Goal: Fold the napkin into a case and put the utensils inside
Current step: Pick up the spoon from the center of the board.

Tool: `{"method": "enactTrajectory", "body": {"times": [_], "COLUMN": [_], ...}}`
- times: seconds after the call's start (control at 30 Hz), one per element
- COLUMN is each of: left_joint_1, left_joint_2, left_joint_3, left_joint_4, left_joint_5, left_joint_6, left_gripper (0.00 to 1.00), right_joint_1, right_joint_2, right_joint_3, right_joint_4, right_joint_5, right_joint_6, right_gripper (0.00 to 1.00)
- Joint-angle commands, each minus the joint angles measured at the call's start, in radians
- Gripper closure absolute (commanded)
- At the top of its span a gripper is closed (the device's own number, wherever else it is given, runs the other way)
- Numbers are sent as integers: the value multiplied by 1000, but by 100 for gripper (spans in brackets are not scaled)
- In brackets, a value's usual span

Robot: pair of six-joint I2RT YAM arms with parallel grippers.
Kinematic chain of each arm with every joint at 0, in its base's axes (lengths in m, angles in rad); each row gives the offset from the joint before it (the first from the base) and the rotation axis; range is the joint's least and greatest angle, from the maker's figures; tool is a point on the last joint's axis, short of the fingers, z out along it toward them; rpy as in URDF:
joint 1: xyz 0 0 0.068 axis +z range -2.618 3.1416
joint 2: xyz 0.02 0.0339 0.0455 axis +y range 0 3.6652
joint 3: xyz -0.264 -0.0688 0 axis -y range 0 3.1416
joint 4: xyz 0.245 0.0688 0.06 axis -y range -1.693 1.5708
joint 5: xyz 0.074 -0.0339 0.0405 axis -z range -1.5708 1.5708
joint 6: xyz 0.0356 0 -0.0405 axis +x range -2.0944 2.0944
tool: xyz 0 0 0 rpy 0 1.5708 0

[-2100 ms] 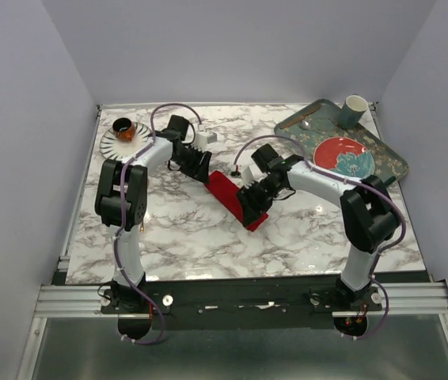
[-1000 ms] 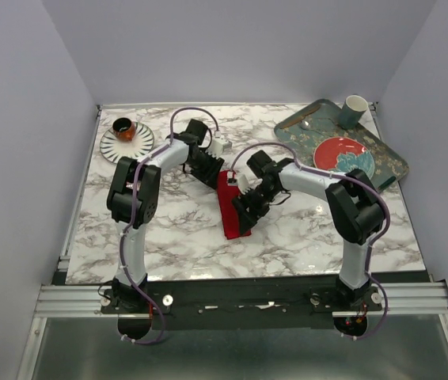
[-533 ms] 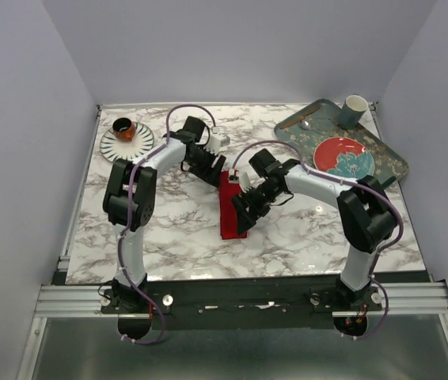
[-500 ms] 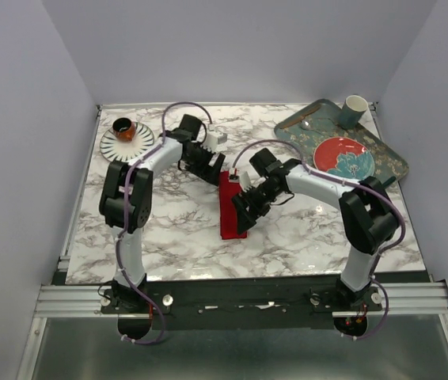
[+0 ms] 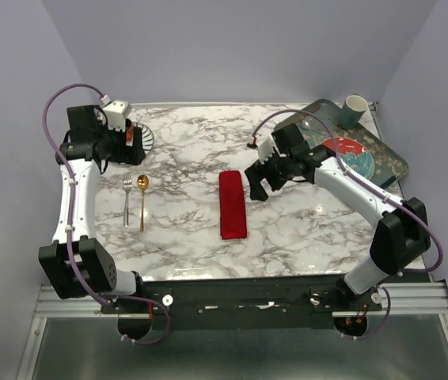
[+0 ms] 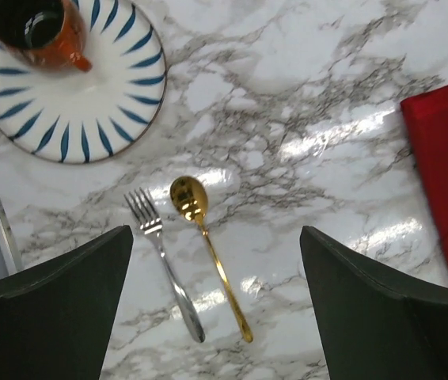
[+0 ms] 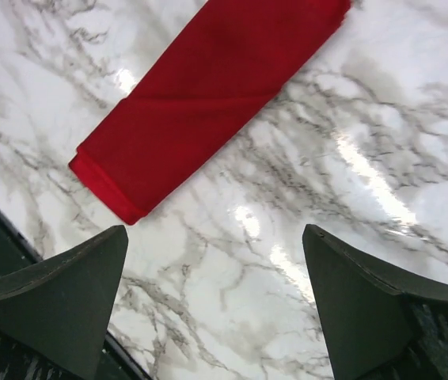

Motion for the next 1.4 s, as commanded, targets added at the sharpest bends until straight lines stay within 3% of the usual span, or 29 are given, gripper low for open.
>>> {"method": "enactTrajectory", "body": {"times": [0.0, 0.17, 0.23, 0.33, 0.43, 0.57, 0.67, 0.87, 0.97, 1.0, 1.07, 1.37], "left_joint_1": [167, 174, 174, 174, 174, 162, 158, 15, -17, -23, -37, -50], "left_joint_2": [21, -51, -128, -162, -104, 80, 84, 136, 191, 206, 243, 378], "left_joint_3": [-102, -154, -186, -198, -171, -36, -104, -218, -231, -229, -226, -188], "left_joint_4": [-190, -146, -46, -9, -22, -222, -132, 11, 46, 49, 62, 60], "left_joint_5": [66, -13, -57, 5, 37, 71, -1, -248, -280, -291, -305, -331], "left_joint_6": [100, 157, 128, 146, 131, 209, 146, 29, -24, -34, -50, -63], "left_gripper": [1, 1, 1, 1, 1, 1, 1, 1, 17, 29, 38, 51], "right_joint_1": [-28, -70, -82, -99, -100, -123, -122, -123, -123, -123, -123, -123], "right_joint_2": [-29, -45, -59, -53, 28, 103, 94, 85, 71, 68, 57, 51], "right_joint_3": [74, 106, 120, 171, 290, 341, 280, 199, 156, 142, 132, 114], "right_joint_4": [29, 30, 44, 44, -49, -163, -125, -105, -97, -95, -97, -98], "right_joint_5": [146, 128, 126, 139, 150, -48, -90, -116, -116, -111, -101, -102], "right_joint_6": [13, 58, 74, 113, 93, 41, 54, 108, 108, 102, 101, 96], "right_gripper": [0, 0, 0, 0, 0, 0, 0, 0, 0, 0, 0, 0]}}
